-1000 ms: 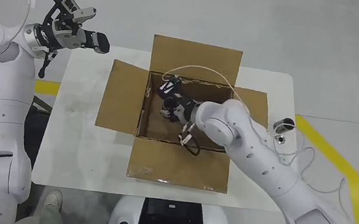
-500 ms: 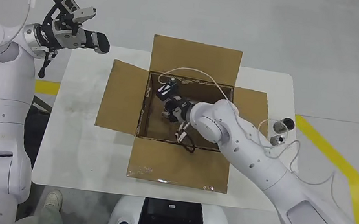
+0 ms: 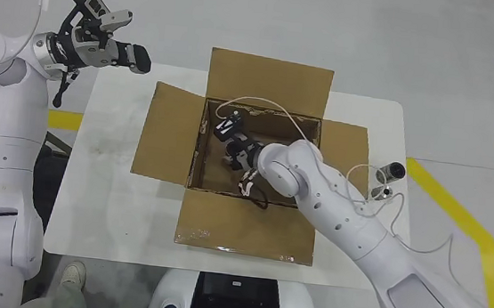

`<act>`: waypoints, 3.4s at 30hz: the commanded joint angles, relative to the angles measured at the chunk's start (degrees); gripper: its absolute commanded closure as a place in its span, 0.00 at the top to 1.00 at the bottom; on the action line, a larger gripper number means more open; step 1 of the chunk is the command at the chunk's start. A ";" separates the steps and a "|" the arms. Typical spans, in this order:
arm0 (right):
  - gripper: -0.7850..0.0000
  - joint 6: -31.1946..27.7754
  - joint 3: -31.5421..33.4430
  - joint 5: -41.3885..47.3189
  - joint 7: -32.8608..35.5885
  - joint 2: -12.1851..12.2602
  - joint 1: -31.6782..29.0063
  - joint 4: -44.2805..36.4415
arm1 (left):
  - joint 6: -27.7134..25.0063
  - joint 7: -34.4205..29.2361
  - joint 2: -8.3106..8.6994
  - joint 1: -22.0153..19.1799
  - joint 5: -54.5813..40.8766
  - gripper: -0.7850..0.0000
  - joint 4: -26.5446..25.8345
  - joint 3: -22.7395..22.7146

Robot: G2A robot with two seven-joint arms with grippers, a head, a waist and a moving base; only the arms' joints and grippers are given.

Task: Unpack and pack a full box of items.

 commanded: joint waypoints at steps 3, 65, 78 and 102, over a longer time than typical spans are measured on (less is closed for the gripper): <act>0.24 -0.28 0.15 -0.43 0.07 -0.32 -0.06 0.41 | 0.00 0.00 0.00 0.00 0.00 1.00 0.00 0.00; 0.85 -7.84 38.08 -6.72 4.51 7.61 -29.89 -46.22 | 0.00 0.00 0.00 0.00 0.00 1.00 0.00 0.00; 0.88 -5.78 52.77 -8.67 3.09 9.50 -39.41 -49.03 | 0.00 0.00 0.00 0.00 0.00 1.00 0.00 0.00; 0.84 -1.17 67.83 -6.87 2.83 10.97 -55.37 -48.17 | 0.00 0.00 0.00 0.00 0.00 1.00 0.00 0.00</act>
